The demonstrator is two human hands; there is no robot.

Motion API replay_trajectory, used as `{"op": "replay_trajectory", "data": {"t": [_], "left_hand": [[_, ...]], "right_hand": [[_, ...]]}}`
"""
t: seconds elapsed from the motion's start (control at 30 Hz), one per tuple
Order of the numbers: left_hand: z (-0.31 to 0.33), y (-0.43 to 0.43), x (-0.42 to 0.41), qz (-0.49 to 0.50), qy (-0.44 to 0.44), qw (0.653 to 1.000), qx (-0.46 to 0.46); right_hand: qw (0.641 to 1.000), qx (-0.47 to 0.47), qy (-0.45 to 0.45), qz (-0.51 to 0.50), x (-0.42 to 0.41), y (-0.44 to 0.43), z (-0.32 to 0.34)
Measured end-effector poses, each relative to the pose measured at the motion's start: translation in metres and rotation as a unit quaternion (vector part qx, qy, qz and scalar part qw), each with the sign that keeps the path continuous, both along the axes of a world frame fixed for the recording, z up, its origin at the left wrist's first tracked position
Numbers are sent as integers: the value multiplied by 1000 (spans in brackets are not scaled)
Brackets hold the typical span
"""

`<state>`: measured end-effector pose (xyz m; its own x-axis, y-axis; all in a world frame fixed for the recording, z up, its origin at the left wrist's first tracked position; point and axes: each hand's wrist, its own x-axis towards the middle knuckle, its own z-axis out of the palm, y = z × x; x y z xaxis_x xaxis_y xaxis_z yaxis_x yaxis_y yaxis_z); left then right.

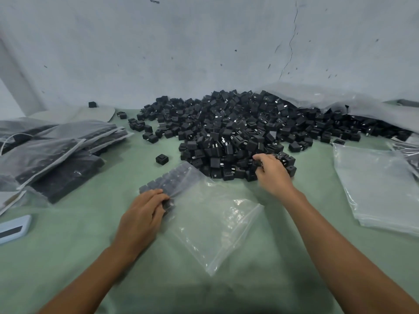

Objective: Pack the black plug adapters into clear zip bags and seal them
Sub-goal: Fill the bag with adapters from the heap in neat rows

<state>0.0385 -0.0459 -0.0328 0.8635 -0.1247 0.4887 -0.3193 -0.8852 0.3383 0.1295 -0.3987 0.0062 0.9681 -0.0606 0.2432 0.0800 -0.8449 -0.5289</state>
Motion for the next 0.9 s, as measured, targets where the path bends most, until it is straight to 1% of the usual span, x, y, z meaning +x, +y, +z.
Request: {"op": "replay_trajectory", "data": {"t": [0.13, 0.33, 0.43, 0.57, 0.6, 0.67, 0.73, 0.77, 0.83, 0.9], "left_hand": [[2, -1, -1, 0, 3, 1000, -4], [5, -1, 0, -2, 1, 1000, -3], [3, 0, -1, 4, 4, 1000, 0], [2, 0, -2, 7, 1, 1000, 4], [2, 0, -2, 8, 1, 1000, 4], [2, 0, -2, 9, 0, 1000, 1], [2, 0, -1, 9, 2, 1000, -2], [2, 0, 0, 9, 3, 1000, -2], [2, -1, 0, 8, 5, 1000, 0], [3, -2, -1, 6, 4, 1000, -1]], "right_hand": [[999, -24, 26, -33, 12, 5, -8], [997, 41, 45, -39, 11, -3, -9], [997, 55, 48, -37, 5, -10, -9], [997, 70, 18, -30, -8, -16, -8], [995, 92, 4, -34, -14, -18, -6], [982, 181, -21, -43, -30, -23, 0], [953, 299, -24, -33, -59, -26, 4], [940, 340, -18, -19, -76, -28, 4], [928, 373, 11, 13, -115, -27, 0], [914, 393, 73, 61, -151, -21, -4]]}}
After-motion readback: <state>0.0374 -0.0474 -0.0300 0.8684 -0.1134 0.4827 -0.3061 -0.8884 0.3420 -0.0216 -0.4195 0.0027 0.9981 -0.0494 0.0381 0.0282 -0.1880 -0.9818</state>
